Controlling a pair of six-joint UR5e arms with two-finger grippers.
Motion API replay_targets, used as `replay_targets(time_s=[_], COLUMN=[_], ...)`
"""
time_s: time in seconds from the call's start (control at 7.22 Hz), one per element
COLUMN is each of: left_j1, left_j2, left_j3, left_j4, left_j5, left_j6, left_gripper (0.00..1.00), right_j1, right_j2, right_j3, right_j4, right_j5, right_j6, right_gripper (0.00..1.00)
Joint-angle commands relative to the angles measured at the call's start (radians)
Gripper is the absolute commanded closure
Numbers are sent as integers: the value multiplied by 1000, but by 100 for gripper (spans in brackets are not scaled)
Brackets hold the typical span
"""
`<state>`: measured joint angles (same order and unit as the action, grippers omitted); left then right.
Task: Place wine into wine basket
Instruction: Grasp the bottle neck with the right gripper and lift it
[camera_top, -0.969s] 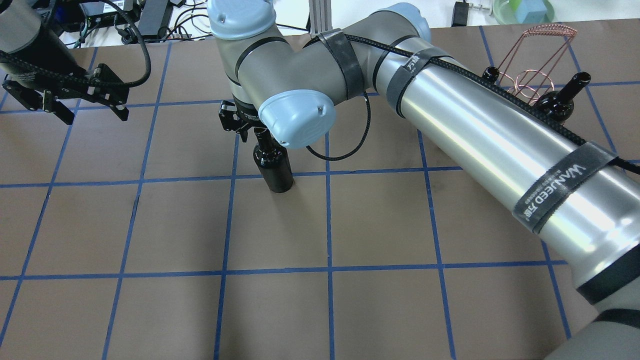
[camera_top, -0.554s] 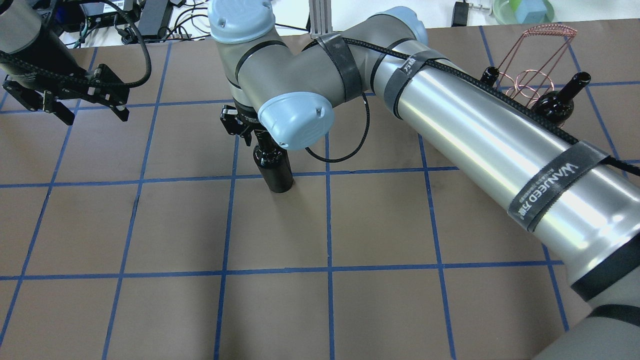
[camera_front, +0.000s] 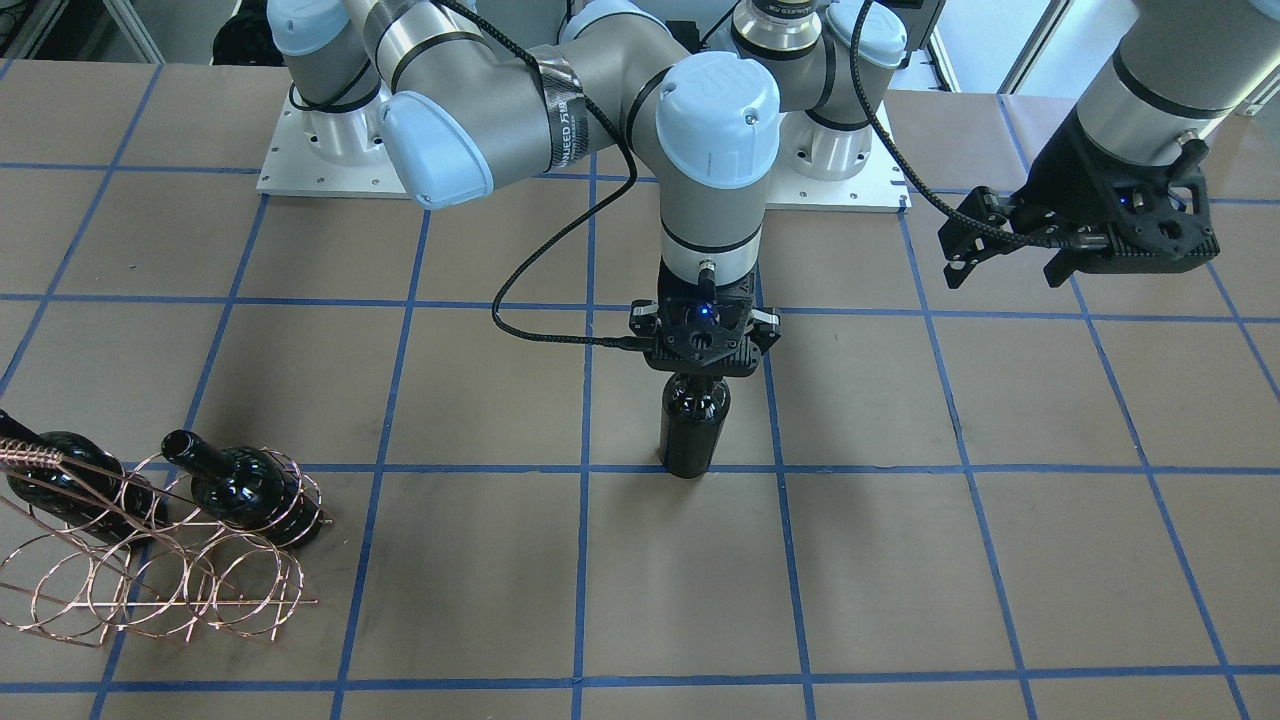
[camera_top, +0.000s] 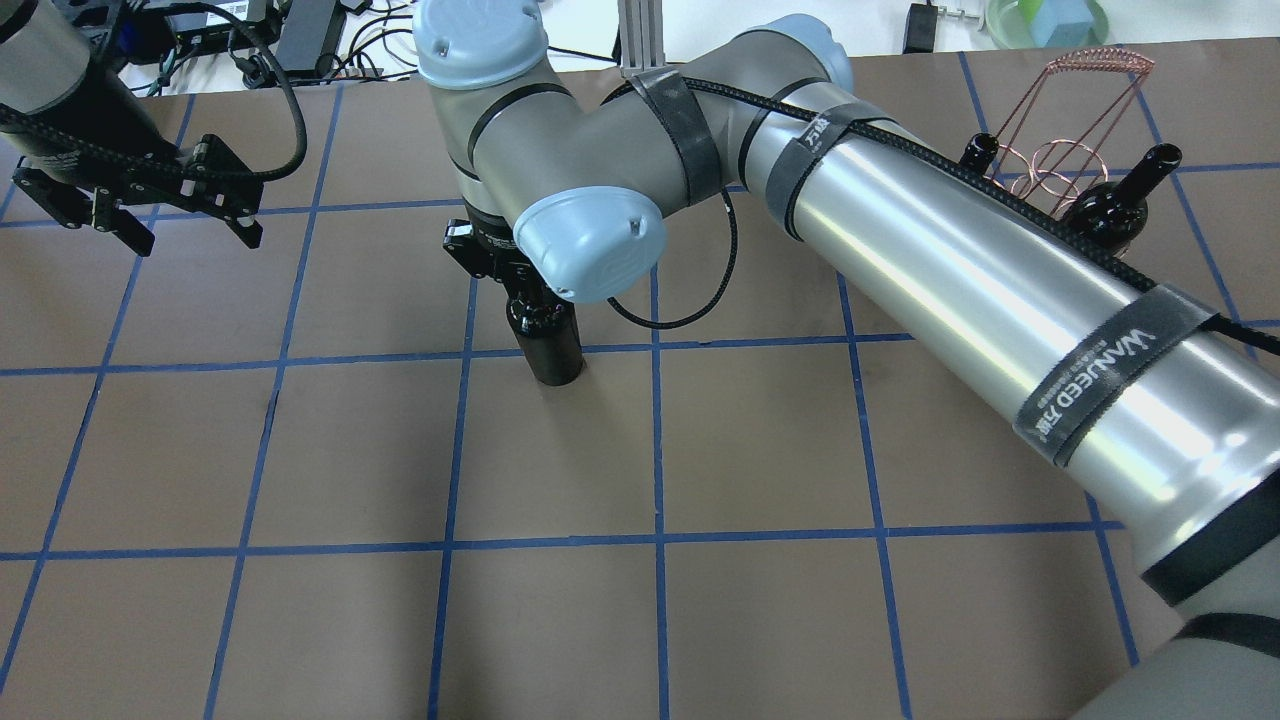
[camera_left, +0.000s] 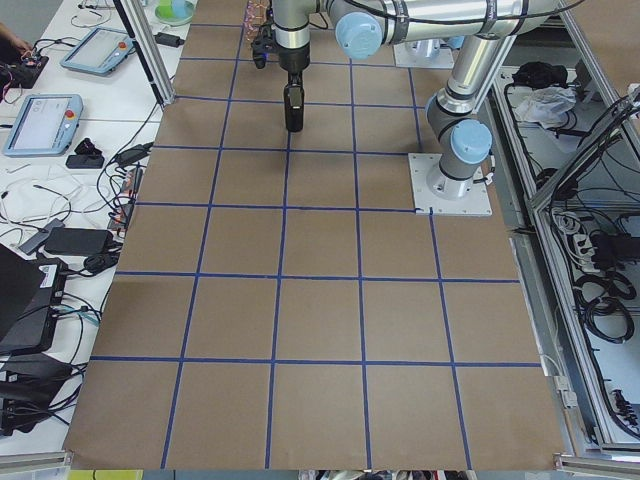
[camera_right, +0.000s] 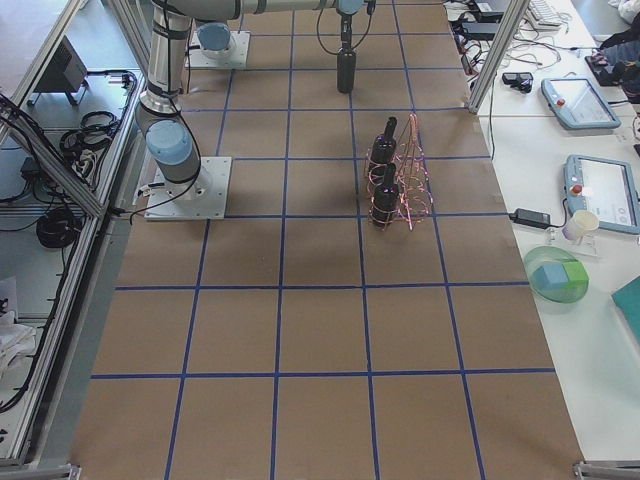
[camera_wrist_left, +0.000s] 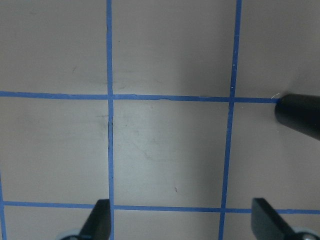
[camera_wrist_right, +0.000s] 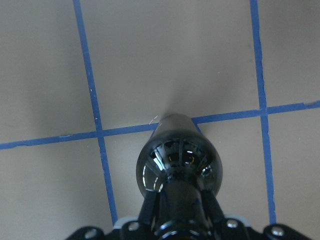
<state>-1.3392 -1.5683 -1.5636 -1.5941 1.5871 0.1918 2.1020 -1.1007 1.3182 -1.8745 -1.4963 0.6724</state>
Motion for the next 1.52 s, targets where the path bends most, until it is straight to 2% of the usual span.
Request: replay_targets(time_s=[0.0,0.42,0.69,0.83,0.97,1.38], left_j1=[0,2,2,0,0,-14], left_j2=[1,1,-1,-1,-2,-3], left_j3=[-1,-1,-1,-1,-3,-3], left_j4=[2,2,2,6,8,13], left_j5=[1,1,1,-1,-1,-4], left_j6=[0,0,0,0,0,-15], left_gripper=[0,0,0,0,0,0], right_j1=[0,-49,-103,-118,-138,-340], right_j2=[1,-46,-115,-119,-143,-290], right_j3=[0,-10,-7,-7,-5,1], right_j4=[1,9,85,119,142,329], right_j5=[17,8,5,-11,-68,-76], right_j6=[-13,-150,-256,-299,-369,-684], right_gripper=[100,100,100,100,100,100])
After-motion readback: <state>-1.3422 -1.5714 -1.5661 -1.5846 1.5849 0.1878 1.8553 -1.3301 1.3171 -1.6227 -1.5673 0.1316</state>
